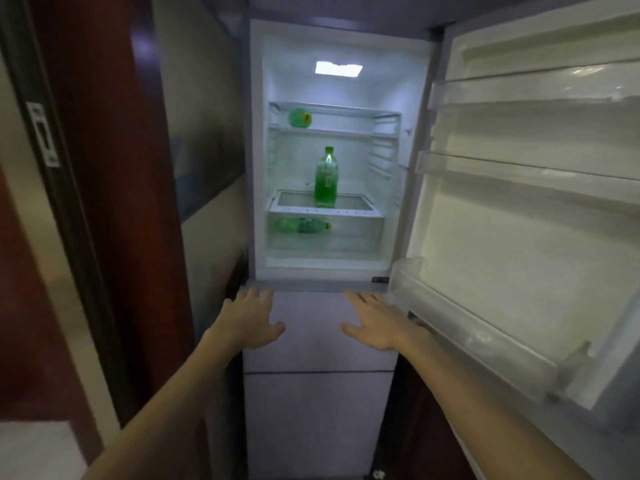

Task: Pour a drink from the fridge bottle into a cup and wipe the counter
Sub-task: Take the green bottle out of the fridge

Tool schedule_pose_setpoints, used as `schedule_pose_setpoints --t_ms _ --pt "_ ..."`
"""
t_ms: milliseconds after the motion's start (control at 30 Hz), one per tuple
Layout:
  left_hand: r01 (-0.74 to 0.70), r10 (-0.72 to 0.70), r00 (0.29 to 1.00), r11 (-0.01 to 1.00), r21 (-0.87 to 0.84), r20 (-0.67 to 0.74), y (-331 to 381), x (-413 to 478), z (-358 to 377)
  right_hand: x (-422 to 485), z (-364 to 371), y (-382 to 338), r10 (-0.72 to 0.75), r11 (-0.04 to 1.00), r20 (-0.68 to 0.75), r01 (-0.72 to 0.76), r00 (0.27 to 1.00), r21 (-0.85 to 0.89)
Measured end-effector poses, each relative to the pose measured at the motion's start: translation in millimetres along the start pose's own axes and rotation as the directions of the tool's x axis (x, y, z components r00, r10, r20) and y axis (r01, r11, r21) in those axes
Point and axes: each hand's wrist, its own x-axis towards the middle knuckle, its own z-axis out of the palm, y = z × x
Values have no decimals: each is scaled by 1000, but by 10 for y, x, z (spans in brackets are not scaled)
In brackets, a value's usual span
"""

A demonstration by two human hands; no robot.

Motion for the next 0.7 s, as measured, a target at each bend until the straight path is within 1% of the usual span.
schedule_pose_setpoints --t_ms 233,433,600,700 --pt "32 -32 999 999 -12 0 -93 198 76 342 -46 19 -37 999 49 38 998 -14" --pt "22 -23 1000 999 -40 -18 18 658 24 813 -190 283 -66 998 22 66 998 7" --pt "22 -24 999 998 -53 -37 159 1145 -65 1243 -305 577 -77 997 -29 77 997 12" --pt "34 -36 999 998 -50 -28 215 1412 -108 1463 -336 704 -93 995 -44 94 995 35"
